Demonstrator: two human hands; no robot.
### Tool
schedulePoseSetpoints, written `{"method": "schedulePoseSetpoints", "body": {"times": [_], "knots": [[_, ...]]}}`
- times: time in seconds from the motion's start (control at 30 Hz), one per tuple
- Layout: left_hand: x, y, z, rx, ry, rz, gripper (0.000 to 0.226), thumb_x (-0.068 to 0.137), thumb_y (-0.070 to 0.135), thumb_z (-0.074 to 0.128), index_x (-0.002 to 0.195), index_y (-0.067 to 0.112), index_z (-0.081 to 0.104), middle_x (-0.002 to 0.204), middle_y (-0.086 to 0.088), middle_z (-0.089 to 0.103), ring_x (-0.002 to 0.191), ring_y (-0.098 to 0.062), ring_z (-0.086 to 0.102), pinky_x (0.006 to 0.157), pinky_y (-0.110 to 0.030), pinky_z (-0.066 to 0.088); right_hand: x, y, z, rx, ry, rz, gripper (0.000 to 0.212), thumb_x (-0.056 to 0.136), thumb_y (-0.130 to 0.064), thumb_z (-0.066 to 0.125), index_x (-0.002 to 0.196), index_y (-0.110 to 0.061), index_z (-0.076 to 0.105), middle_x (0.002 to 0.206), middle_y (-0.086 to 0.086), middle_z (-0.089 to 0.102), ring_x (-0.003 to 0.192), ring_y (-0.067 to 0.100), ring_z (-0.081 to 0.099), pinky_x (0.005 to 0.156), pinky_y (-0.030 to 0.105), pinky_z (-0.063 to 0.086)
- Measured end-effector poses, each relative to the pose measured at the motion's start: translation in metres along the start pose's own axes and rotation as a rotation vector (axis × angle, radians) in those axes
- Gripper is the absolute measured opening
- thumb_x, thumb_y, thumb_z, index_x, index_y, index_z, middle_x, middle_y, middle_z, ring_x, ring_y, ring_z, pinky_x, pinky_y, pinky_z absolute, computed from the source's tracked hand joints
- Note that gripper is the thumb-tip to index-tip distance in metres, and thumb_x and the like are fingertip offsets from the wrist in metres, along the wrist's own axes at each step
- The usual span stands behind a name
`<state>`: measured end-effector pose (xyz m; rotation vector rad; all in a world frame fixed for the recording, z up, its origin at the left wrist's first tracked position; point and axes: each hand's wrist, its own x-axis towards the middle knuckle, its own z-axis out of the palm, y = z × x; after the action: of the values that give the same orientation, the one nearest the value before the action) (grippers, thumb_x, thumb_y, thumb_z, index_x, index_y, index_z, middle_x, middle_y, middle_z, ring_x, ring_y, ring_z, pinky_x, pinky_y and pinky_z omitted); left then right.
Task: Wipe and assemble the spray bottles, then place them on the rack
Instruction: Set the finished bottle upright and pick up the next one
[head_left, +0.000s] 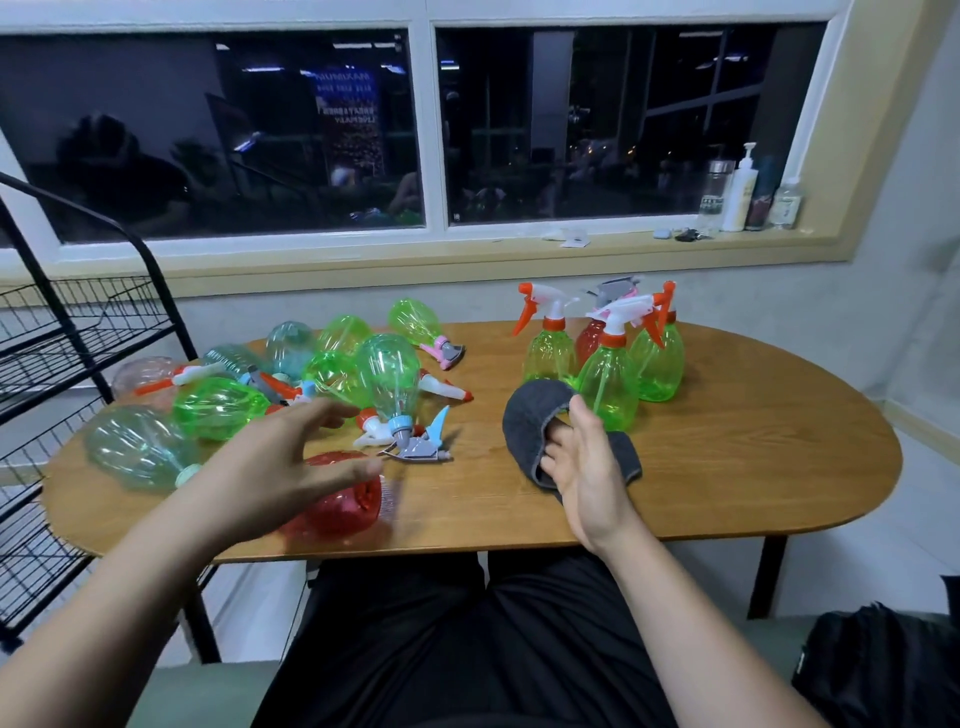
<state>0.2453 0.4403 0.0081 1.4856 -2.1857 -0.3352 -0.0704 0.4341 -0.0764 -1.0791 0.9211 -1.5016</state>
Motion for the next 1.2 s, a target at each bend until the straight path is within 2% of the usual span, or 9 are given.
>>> {"method": "schedulePoseSetpoints", "body": {"times": [0.1, 0.17, 0.37, 0.53, 0.67, 0.73, 0.9, 1.07, 1.2], "knots": [[-0.010, -0.011, -0.006, -0.017, -0.076, -0.027, 0.107, 0.051, 0.100, 0.069, 0.140, 0.043, 0.057, 0.136, 0.020, 0.062, 0.124, -0.005, 0.058, 0.100, -0.033, 0.048, 0.000, -0.002, 0.000, -0.009, -0.027, 0.002, 0.057, 0.096, -0.065, 0.043, 0.138, -0.032, 0.062, 0.144, 0.005, 0.068, 0.137, 0.022, 0.061, 0.121, 0.045, 0.041], [-0.012, -0.019, -0.008, -0.007, -0.114, -0.044, 0.112, 0.045, 0.098, 0.075, 0.142, 0.046, 0.054, 0.139, 0.021, 0.060, 0.127, -0.005, 0.057, 0.106, -0.036, 0.048, -0.001, -0.003, 0.001, 0.008, -0.040, 0.009, 0.051, 0.096, -0.062, 0.039, 0.132, -0.036, 0.063, 0.140, 0.003, 0.070, 0.134, 0.020, 0.064, 0.117, 0.040, 0.044], [-0.009, -0.031, -0.009, 0.058, -0.280, -0.041, 0.117, 0.041, 0.081, 0.090, 0.144, 0.055, 0.043, 0.136, 0.027, 0.054, 0.121, -0.003, 0.060, 0.107, -0.036, 0.052, -0.001, -0.004, 0.000, 0.051, -0.050, 0.004, 0.063, 0.097, -0.064, 0.039, 0.149, -0.030, 0.050, 0.144, 0.005, 0.068, 0.135, 0.022, 0.063, 0.119, 0.042, 0.042], [-0.003, -0.036, 0.003, 0.137, -0.274, -0.051, 0.104, 0.044, 0.058, 0.097, 0.129, 0.050, 0.037, 0.119, 0.015, 0.068, 0.101, -0.005, 0.069, 0.092, -0.035, 0.060, -0.001, -0.003, -0.001, 0.048, -0.059, -0.001, 0.077, 0.097, -0.066, 0.042, 0.161, -0.023, 0.042, 0.155, 0.004, 0.058, 0.143, 0.020, 0.055, 0.127, 0.048, 0.033], [0.004, -0.030, 0.003, 0.106, -0.219, -0.059, 0.105, 0.041, 0.072, 0.096, 0.121, 0.045, 0.034, 0.109, 0.011, 0.069, 0.092, -0.007, 0.069, 0.086, -0.037, 0.059, -0.001, -0.004, 0.000, 0.034, -0.027, -0.002, 0.058, 0.096, -0.059, 0.043, 0.144, -0.030, 0.057, 0.150, 0.002, 0.063, 0.139, 0.018, 0.060, 0.121, 0.042, 0.041], [0.011, -0.024, 0.003, 0.130, -0.200, -0.030, 0.100, 0.047, 0.066, 0.096, 0.120, 0.044, 0.031, 0.113, 0.006, 0.067, 0.095, -0.011, 0.068, 0.087, -0.041, 0.059, -0.002, -0.005, 0.001, 0.031, -0.017, 0.005, 0.054, 0.095, -0.057, 0.044, 0.140, -0.031, 0.059, 0.148, 0.002, 0.065, 0.136, 0.017, 0.062, 0.118, 0.039, 0.043], [0.032, 0.004, 0.009, 0.146, -0.178, 0.077, 0.092, 0.055, 0.057, 0.100, 0.121, 0.042, 0.037, 0.121, 0.011, 0.058, 0.104, -0.013, 0.063, 0.089, -0.043, 0.057, -0.001, -0.004, 0.001, 0.016, -0.014, -0.004, 0.054, 0.096, -0.057, 0.043, 0.140, -0.032, 0.059, 0.146, 0.001, 0.066, 0.135, 0.017, 0.062, 0.119, 0.041, 0.043], [0.053, 0.037, 0.024, 0.150, -0.124, 0.136, 0.090, 0.058, 0.074, 0.091, 0.130, 0.040, 0.050, 0.117, 0.014, 0.060, 0.102, -0.009, 0.061, 0.076, -0.024, 0.049, 0.002, 0.001, -0.004, 0.005, 0.002, -0.002, 0.060, 0.096, -0.061, 0.043, 0.147, -0.031, 0.054, 0.150, 0.003, 0.063, 0.139, 0.019, 0.059, 0.125, 0.048, 0.037], [0.069, 0.054, 0.041, 0.204, -0.123, 0.164, 0.096, 0.058, 0.075, 0.089, 0.139, 0.040, 0.051, 0.120, 0.010, 0.059, 0.106, -0.016, 0.062, 0.084, -0.033, 0.053, 0.001, 0.002, -0.004, 0.024, 0.003, 0.010, 0.057, 0.095, -0.064, 0.047, 0.143, -0.033, 0.057, 0.151, 0.001, 0.062, 0.141, 0.019, 0.057, 0.126, 0.049, 0.036]]}}
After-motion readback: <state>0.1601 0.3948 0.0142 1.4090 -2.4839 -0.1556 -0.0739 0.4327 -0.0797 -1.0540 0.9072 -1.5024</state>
